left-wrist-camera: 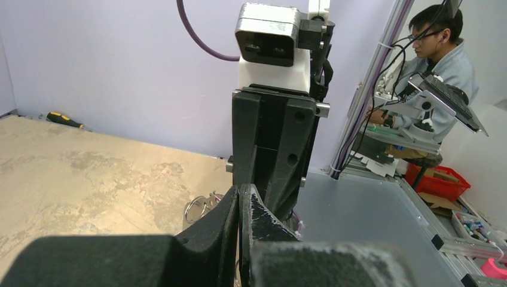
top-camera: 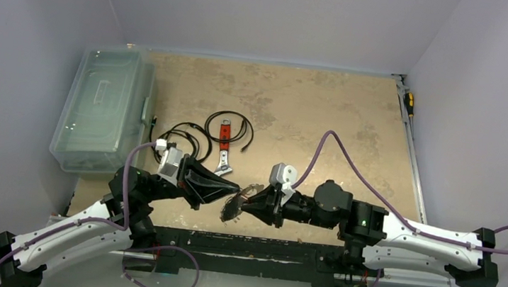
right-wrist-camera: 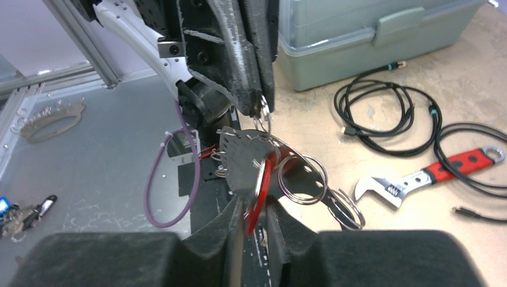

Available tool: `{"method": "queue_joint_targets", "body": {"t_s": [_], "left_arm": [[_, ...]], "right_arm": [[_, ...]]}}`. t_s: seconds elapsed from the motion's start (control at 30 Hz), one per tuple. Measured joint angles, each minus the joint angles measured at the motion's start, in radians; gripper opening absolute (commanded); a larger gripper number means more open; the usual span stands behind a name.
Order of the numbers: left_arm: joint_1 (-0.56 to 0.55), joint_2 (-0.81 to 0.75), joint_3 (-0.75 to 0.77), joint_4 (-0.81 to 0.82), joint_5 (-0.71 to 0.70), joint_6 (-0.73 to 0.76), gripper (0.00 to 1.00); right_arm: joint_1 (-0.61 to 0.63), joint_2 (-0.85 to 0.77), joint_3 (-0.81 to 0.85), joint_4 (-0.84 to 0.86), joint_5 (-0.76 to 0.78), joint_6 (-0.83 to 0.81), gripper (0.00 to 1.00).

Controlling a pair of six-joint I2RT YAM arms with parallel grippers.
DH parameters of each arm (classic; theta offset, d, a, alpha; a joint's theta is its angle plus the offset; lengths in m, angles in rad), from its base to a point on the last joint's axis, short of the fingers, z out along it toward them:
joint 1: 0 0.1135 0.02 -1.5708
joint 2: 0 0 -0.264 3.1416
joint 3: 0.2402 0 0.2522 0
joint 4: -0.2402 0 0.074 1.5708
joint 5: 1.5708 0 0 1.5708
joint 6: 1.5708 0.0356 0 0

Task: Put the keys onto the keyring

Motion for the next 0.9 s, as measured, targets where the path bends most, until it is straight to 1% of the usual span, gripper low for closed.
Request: {"method": "queue_joint_targets", "body": {"t_s": [0.07, 0.13, 0.47, 0.57, 0.73, 0.9], "left_arm": [[0.000, -0.003, 0.000, 0.000, 0.000, 0.000, 0.00], [0.000, -0.004, 0.000, 0.000, 0.000, 0.000, 0.00], [0.000, -0.019, 0.000, -0.005, -0.011, 0.000, 0.00], [0.000, -0.020, 0.000, -0.006, -0.016, 0.000, 0.00], [0.000, -0.020, 0.000, -0.012, -0.031, 0.001, 0.00], [0.000, -0.022, 0.000, -0.031, -0.058, 0.006, 0.00]], "right_arm": [[0.000, 0.004, 0.000, 0.006, -0.013, 0.003, 0.34], [0.000, 0.011, -0.004, 0.019, -0.021, 0.003, 0.36], [0.000, 0.010, -0.108, 0.220, -0.032, 0.022, 0.37], [0.000, -0.008, -0.145, 0.268, -0.006, 0.037, 0.37], [0.000, -0.026, -0.198, 0.367, 0.054, 0.067, 0.32], [0.000, -0.026, -0.252, 0.458, 0.090, 0.090, 0.32]]}}
